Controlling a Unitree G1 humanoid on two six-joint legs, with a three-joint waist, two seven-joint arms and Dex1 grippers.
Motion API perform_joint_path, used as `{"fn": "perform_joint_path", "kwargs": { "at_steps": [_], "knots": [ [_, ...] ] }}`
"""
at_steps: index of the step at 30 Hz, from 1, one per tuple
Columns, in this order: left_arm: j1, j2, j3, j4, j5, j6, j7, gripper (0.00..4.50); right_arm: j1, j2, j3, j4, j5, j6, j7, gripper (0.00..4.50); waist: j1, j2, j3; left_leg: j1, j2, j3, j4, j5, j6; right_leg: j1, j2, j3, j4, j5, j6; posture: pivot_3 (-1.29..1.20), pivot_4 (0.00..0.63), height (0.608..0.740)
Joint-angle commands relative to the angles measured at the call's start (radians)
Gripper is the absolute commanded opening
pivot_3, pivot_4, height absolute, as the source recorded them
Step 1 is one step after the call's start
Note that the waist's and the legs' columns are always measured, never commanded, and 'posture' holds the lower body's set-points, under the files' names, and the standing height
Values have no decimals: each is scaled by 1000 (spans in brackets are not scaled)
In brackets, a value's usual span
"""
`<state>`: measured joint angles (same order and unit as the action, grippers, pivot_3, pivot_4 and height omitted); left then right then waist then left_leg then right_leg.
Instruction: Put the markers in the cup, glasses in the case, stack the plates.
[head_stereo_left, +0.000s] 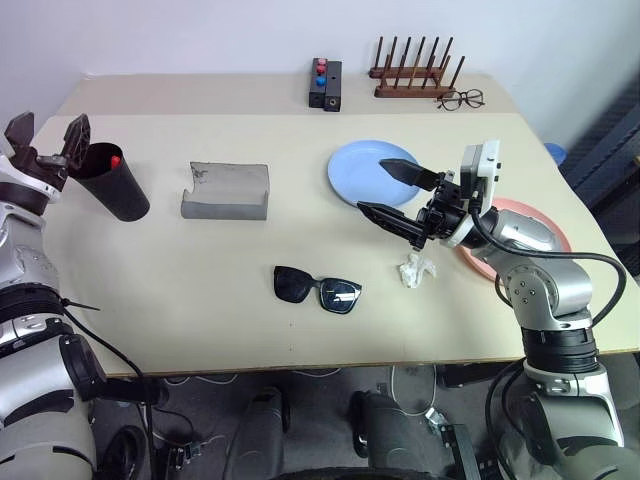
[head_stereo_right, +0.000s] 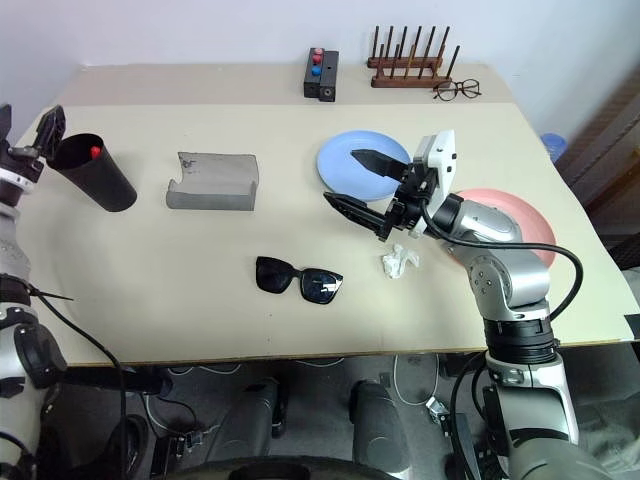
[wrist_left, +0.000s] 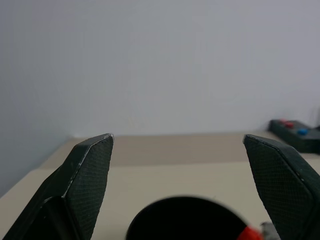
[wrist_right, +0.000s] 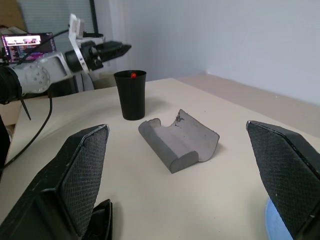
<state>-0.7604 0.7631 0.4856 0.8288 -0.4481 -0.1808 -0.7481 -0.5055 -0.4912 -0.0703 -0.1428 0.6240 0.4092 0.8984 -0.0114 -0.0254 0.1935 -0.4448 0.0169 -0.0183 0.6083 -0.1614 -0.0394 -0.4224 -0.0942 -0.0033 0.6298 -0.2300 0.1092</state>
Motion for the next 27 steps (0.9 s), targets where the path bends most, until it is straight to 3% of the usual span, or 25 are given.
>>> {"fn": "perform_joint_path", "kwargs": {
  "at_steps": [1,7,10,15,19,27],
  "knots": [
    [-4,-2,-9,-198,-90,127,-82,4404,-4,-7,-34,-13,13,-13,5,4500,1,0,0,0,0,0,0,0,0,0,0,0,0,0,0,0,150,740],
    [-75,5,-147,-305,-82,291,-243,4404,-3,-49,-26,62,-92,-74,4,4500,2,0,0,0,0,0,1,0,0,1,0,0,0,-1,-2,0,150,740],
    [-138,0,-240,-266,-55,352,-367,4404,-5,-56,-39,88,-112,-88,-8,4500,0,0,0,0,0,0,1,0,0,1,0,0,0,-1,-2,0,150,740],
    [-215,4,-452,-109,128,324,-556,4404,16,-51,-52,54,-105,-82,-26,4500,-4,1,0,0,0,0,0,0,1,1,1,0,0,-1,-2,0,150,740],
    [-315,-43,-572,137,334,181,-427,4404,42,-55,-68,15,-100,-77,-53,4500,0,1,0,0,0,0,1,0,1,0,1,0,0,-2,-2,0,150,740],
    [-382,-113,-609,353,470,113,-329,4404,83,-64,-86,-40,-93,-60,-86,4500,2,0,1,-2,0,0,2,-1,2,-1,1,0,0,-1,-1,0,150,740]
  ]
}}
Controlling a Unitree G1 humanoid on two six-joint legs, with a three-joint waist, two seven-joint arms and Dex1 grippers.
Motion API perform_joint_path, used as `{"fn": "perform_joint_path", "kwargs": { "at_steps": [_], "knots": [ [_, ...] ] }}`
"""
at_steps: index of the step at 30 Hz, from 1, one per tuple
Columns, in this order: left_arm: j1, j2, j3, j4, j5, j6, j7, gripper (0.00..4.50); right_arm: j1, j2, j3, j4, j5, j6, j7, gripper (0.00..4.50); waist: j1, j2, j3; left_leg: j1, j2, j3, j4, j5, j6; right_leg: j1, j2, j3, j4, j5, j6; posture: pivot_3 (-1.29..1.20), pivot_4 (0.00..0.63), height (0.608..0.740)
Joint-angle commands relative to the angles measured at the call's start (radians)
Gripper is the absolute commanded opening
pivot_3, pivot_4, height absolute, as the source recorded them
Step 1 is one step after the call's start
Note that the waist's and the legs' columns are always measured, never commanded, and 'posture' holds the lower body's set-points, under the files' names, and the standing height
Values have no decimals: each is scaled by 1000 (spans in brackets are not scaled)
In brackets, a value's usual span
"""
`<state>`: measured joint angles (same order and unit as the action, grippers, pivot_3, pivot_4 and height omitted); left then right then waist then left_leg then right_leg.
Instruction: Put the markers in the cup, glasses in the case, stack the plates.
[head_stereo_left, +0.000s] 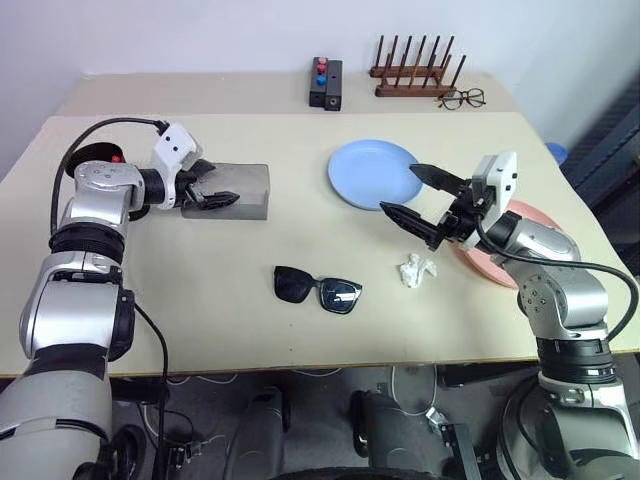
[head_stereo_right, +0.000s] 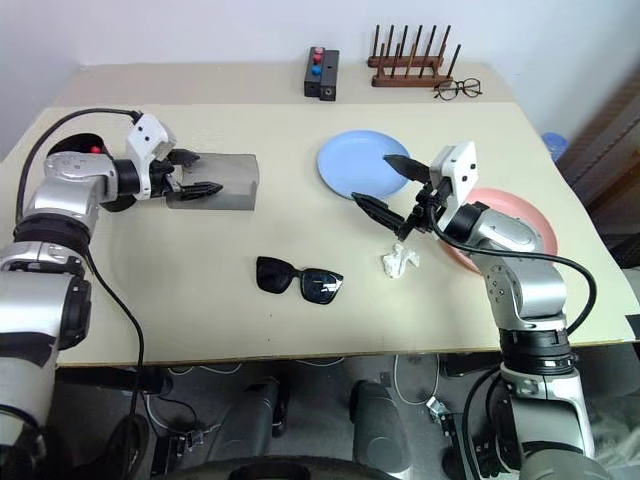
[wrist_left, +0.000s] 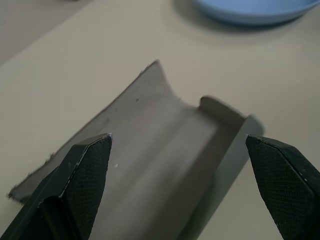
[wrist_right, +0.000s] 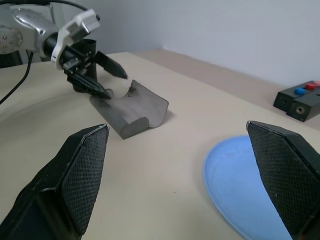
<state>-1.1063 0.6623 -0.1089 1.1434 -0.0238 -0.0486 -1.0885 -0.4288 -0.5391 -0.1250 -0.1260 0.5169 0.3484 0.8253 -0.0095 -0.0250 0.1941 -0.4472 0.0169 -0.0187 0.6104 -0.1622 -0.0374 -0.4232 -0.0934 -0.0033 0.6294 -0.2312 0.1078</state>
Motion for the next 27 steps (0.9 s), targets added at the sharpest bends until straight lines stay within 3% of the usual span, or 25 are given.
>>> {"fn": "perform_joint_path", "kwargs": {
  "at_steps": [1,13,17,23,27],
  "knots": [
    [-37,-17,-24,53,65,-16,11,4404,8,-16,-32,-59,14,2,-16,4500,0,0,0,0,0,0,0,0,0,0,0,0,0,0,0,0,150,740],
    [-45,-56,-24,109,122,20,-55,4404,5,-74,10,-60,-3,115,-11,4500,1,0,0,-1,0,0,1,0,0,0,0,0,0,0,0,0,150,740],
    [-42,-57,-24,107,130,30,-85,3193,3,-76,4,-60,-1,101,-7,4500,-1,0,0,-1,0,0,1,0,0,0,0,0,0,0,-1,0,150,740],
    [-44,-52,-15,100,126,37,-129,61,6,-66,8,-56,-4,87,-8,4500,-1,0,0,-1,0,0,1,0,0,0,0,0,0,0,0,0,150,740],
    [-55,-48,-1,95,111,66,-196,19,5,-67,13,-49,-9,80,-4,4500,-1,0,0,-1,0,0,1,0,0,0,0,0,0,0,0,0,150,740]
  ]
}}
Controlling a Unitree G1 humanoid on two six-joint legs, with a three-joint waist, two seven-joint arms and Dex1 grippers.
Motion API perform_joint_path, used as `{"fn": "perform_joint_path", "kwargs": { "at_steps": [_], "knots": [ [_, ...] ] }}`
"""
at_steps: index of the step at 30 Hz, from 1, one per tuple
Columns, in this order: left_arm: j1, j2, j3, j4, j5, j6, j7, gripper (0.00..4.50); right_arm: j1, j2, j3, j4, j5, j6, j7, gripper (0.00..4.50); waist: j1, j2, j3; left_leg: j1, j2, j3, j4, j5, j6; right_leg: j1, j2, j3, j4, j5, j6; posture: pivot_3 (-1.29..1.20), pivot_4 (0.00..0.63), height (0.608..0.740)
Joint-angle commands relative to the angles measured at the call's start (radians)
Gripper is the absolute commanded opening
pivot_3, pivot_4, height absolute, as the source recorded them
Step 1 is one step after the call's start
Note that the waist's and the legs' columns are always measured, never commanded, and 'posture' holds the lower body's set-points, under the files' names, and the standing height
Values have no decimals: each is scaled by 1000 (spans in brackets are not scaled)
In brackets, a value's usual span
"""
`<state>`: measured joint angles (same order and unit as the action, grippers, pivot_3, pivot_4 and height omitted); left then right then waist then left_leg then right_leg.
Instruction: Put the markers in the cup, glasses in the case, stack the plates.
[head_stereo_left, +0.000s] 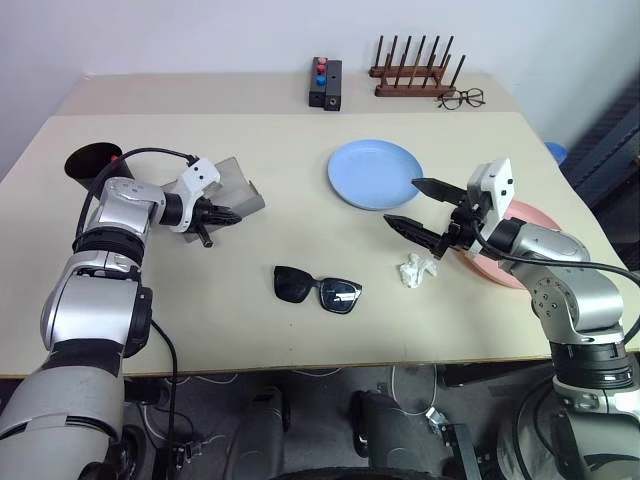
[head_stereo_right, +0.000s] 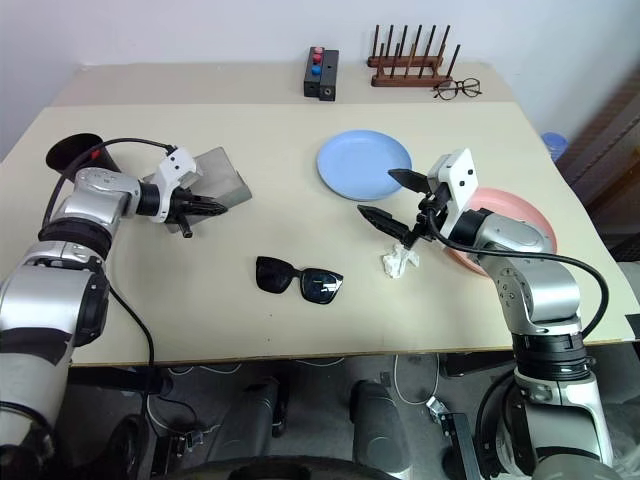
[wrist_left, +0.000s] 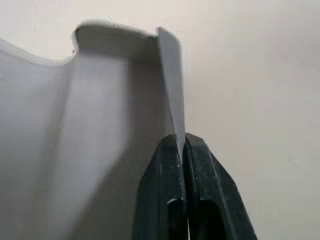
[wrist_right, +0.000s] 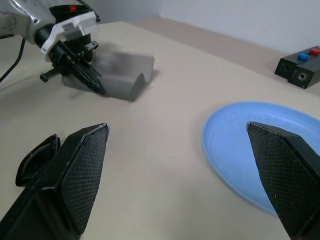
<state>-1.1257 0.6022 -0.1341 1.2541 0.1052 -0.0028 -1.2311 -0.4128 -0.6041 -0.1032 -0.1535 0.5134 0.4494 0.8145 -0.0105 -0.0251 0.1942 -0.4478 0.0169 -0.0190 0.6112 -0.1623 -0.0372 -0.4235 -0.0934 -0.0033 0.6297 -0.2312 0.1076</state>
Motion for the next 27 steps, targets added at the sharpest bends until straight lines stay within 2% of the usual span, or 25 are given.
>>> {"fn": "perform_joint_path", "kwargs": {
  "at_steps": [1,7,13,19,23,27],
  "knots": [
    [-38,14,27,-19,-23,29,-77,19,-10,-6,-6,-19,-8,-24,12,4500,0,0,0,0,0,0,0,0,0,0,0,0,0,0,0,0,150,740],
    [-42,13,63,-51,-61,40,-164,19,-12,-16,-14,-4,-23,-28,23,4500,0,0,0,0,0,0,0,0,0,0,0,0,0,0,0,0,150,740],
    [4,48,34,-174,-128,67,-374,19,17,-53,-45,-39,29,13,82,4500,0,0,0,0,0,0,0,0,0,0,0,0,0,0,-1,0,150,740],
    [158,228,-158,-515,-358,160,-383,19,65,-90,-99,-85,103,-18,178,4500,-9,1,0,1,1,-1,0,-1,1,0,0,0,1,-1,-1,0,150,740],
    [255,417,-289,-741,-485,186,-383,19,77,-100,-93,-92,100,-20,198,4500,-6,1,1,1,2,0,0,-1,1,0,0,0,0,-1,-2,0,150,740],
    [344,516,-308,-923,-575,226,-383,19,67,-95,-86,-83,101,-19,202,4500,3,2,1,0,2,0,0,-1,1,0,-1,0,0,-1,-2,0,150,740]
  ]
}}
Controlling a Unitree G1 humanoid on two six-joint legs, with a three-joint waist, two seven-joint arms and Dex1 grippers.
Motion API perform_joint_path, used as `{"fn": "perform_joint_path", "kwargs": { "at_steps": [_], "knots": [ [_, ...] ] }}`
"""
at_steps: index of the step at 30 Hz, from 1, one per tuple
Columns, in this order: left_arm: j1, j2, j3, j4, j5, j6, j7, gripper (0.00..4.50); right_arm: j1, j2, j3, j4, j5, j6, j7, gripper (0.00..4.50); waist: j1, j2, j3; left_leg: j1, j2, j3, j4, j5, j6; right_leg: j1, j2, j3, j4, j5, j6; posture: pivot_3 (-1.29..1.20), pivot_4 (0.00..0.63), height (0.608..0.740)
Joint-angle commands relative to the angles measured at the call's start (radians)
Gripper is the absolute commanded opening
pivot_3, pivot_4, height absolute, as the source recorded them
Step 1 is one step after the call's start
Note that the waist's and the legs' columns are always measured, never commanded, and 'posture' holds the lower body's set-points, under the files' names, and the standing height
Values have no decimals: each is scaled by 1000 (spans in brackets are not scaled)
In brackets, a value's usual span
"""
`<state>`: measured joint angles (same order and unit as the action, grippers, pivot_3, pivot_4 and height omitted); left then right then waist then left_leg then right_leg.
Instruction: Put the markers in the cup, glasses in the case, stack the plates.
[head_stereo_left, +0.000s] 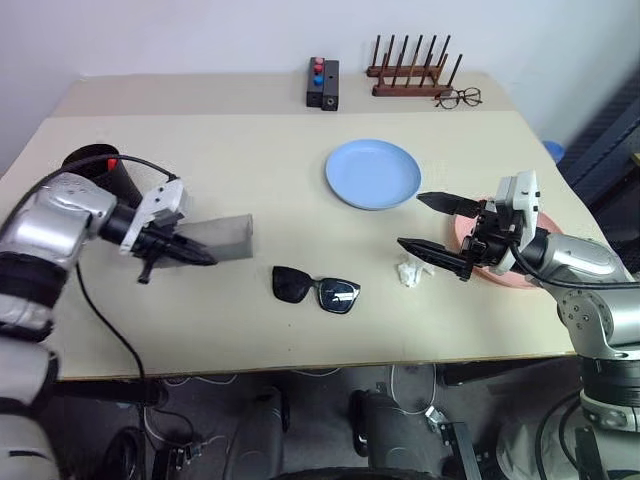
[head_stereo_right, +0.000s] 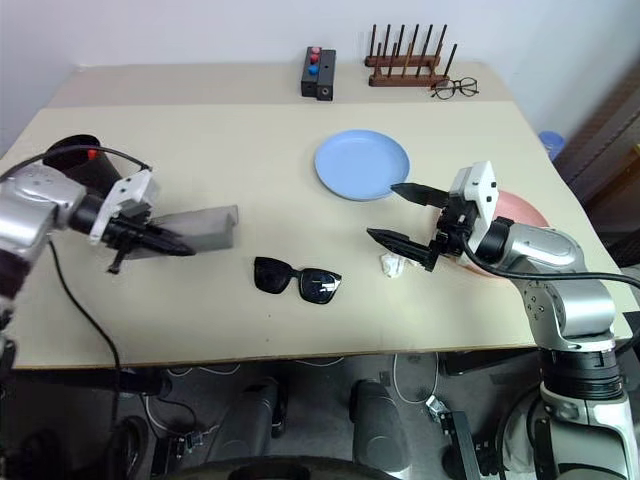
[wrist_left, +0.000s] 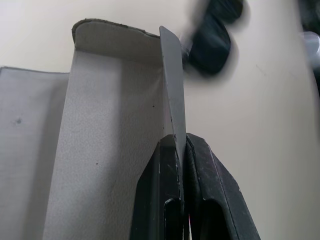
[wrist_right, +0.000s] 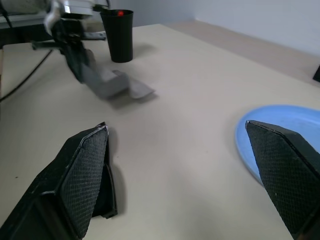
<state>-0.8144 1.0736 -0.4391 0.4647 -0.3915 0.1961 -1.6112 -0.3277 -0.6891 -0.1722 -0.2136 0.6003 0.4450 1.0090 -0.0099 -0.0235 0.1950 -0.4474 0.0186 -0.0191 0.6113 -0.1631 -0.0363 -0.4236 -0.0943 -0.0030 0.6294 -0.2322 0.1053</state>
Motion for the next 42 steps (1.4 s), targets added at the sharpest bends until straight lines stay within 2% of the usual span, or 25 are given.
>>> {"fn": "perform_joint_path", "kwargs": {
  "at_steps": [1,5,8,22,26,32,39,42],
  "knots": [
    [61,66,-2,-183,-99,41,-3,19,-21,-8,-12,-21,13,-15,8,4500,4,0,0,0,0,0,0,0,0,0,-1,0,0,0,0,0,150,740],
    [177,145,19,-341,-152,87,-3,19,-27,4,8,-20,6,-20,5,4500,-2,1,0,-1,-1,1,0,0,0,0,-2,0,-1,0,0,0,150,740],
    [251,173,37,-404,-124,100,-3,19,-33,5,6,-21,12,-15,0,4500,-2,1,1,-1,-1,1,0,0,0,-1,-1,0,0,0,0,0,150,740],
    [409,109,170,-505,-65,193,12,19,-40,2,4,-18,12,-18,-15,4500,-2,2,1,-1,-1,1,0,0,0,-1,-2,0,-1,0,0,0,150,740],
    [433,108,187,-521,-43,172,9,1322,-42,2,5,-16,10,-19,-17,4500,-1,2,1,-1,-1,1,0,0,0,-2,-2,0,-1,0,0,0,150,740],
    [423,79,213,-548,-49,218,20,4439,-43,5,4,-15,11,-19,-22,4500,-1,2,1,-1,-1,2,0,0,0,-2,-2,0,-1,0,0,0,150,740],
    [270,33,281,-551,-142,336,-2,4480,-24,2,-13,-27,24,-15,-26,4500,1,2,1,-2,-1,1,0,0,0,-2,-2,0,-1,0,0,0,150,740],
    [142,-12,258,-528,-133,380,1,4480,55,-53,-74,-73,71,10,28,4500,8,2,1,-2,-2,1,0,0,0,-2,-2,0,-2,0,0,0,150,740]
  ]
}}
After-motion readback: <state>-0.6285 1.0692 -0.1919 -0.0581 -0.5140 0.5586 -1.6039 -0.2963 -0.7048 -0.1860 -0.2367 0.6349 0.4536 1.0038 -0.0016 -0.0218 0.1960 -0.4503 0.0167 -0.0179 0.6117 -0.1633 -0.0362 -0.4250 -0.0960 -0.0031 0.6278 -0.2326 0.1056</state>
